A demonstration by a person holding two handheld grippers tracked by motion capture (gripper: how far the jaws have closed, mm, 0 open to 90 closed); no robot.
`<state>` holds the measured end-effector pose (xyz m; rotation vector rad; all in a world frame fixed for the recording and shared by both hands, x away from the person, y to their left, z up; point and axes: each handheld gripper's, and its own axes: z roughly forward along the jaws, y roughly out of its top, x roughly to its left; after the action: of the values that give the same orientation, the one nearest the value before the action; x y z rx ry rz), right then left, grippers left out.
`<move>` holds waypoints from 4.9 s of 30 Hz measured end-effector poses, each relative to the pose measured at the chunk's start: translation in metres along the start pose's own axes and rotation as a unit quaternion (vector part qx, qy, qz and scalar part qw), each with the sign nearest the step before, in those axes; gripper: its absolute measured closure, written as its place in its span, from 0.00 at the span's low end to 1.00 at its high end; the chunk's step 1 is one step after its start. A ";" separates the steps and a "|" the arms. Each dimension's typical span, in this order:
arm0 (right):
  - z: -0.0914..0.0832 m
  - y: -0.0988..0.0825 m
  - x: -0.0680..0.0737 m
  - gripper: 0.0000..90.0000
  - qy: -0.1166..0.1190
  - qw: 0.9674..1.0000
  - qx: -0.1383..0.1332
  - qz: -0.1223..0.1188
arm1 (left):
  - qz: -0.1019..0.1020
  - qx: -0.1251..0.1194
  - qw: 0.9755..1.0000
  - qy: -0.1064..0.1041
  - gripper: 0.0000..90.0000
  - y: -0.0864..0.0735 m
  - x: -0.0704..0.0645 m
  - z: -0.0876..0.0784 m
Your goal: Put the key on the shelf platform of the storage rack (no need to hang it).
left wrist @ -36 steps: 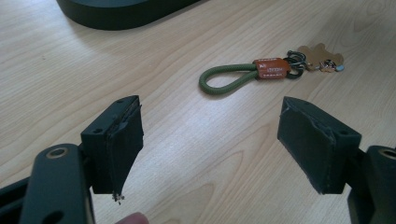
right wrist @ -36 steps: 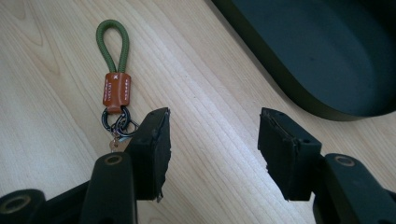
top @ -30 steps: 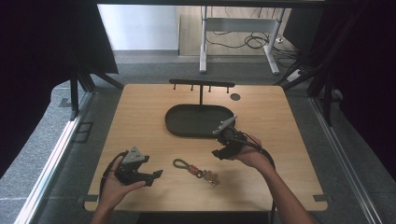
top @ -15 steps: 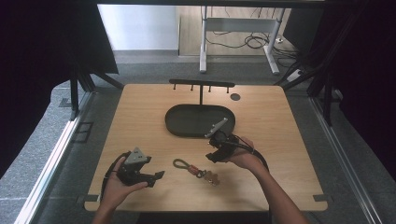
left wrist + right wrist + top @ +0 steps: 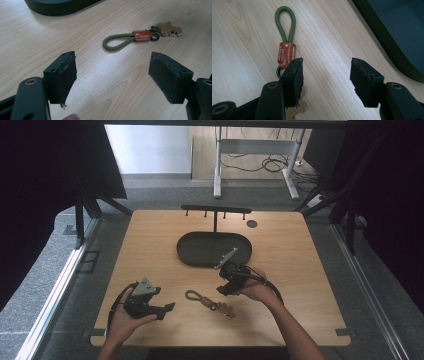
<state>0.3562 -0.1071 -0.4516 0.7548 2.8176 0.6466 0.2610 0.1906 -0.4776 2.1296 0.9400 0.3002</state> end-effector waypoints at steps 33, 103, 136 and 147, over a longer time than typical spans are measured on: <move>0.034 0.014 0.020 0.50 0.018 0.999 0.034 -0.035 | 0.001 -0.001 1.000 -0.001 0.25 0.000 0.000 -0.001; 0.020 0.014 0.027 0.74 0.024 0.996 0.059 -0.058 | -0.001 0.011 1.000 0.004 0.25 -0.002 0.003 0.003; -0.036 0.022 0.009 0.74 -0.018 0.998 0.029 -0.057 | 0.000 0.010 1.000 0.003 0.25 -0.002 0.004 0.002; -0.045 0.024 0.002 0.74 -0.022 0.998 0.025 -0.051 | 0.002 0.011 1.000 0.003 0.25 -0.002 0.004 0.003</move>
<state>0.3532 -0.1040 -0.4009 0.6206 2.8193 0.5381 0.2640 0.1925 -0.4813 2.1518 0.9480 0.3001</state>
